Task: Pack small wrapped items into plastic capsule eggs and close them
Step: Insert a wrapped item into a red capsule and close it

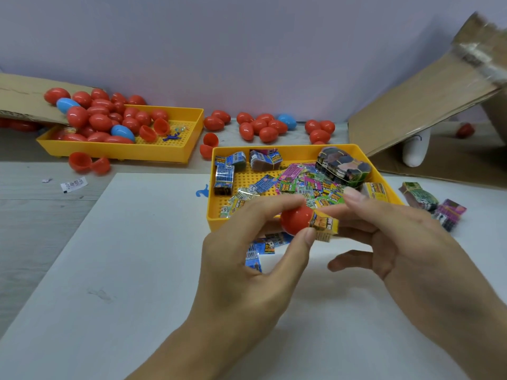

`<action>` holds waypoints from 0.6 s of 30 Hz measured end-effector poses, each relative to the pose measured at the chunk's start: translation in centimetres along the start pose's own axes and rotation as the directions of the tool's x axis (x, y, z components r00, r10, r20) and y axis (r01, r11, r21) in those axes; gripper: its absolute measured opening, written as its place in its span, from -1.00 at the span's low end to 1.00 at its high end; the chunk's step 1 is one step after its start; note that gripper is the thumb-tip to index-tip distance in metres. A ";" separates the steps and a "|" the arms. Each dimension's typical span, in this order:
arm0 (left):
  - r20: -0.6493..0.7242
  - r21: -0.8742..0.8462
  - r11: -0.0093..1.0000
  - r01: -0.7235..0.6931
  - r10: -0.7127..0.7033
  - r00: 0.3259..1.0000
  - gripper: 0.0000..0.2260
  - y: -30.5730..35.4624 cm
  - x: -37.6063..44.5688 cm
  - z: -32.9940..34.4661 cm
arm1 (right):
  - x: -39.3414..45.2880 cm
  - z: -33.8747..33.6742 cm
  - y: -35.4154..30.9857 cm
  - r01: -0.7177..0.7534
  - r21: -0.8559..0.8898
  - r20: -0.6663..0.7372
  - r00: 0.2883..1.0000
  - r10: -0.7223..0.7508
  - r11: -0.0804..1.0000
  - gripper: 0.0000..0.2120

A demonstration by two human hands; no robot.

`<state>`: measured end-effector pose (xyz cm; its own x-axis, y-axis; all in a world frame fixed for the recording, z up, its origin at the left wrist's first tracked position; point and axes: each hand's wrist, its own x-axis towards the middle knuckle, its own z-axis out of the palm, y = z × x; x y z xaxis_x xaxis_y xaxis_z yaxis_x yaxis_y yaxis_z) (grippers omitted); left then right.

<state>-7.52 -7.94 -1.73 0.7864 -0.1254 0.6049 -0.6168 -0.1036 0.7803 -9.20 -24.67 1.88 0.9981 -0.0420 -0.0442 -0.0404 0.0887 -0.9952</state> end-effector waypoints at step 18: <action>0.090 -0.029 0.995 0.098 -0.095 0.991 -0.65 0.4 -0.3 0.2 | 0.1 0.2 -0.1 -0.335 0.300 0.169 0.940 0.296 0.893 -0.83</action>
<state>-7.98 -8.12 -1.65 0.8348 -0.2036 0.5116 -0.5358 -0.0863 0.8399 -9.13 -24.50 2.04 0.9341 0.1545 -0.3219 -0.3570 0.3914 -0.8481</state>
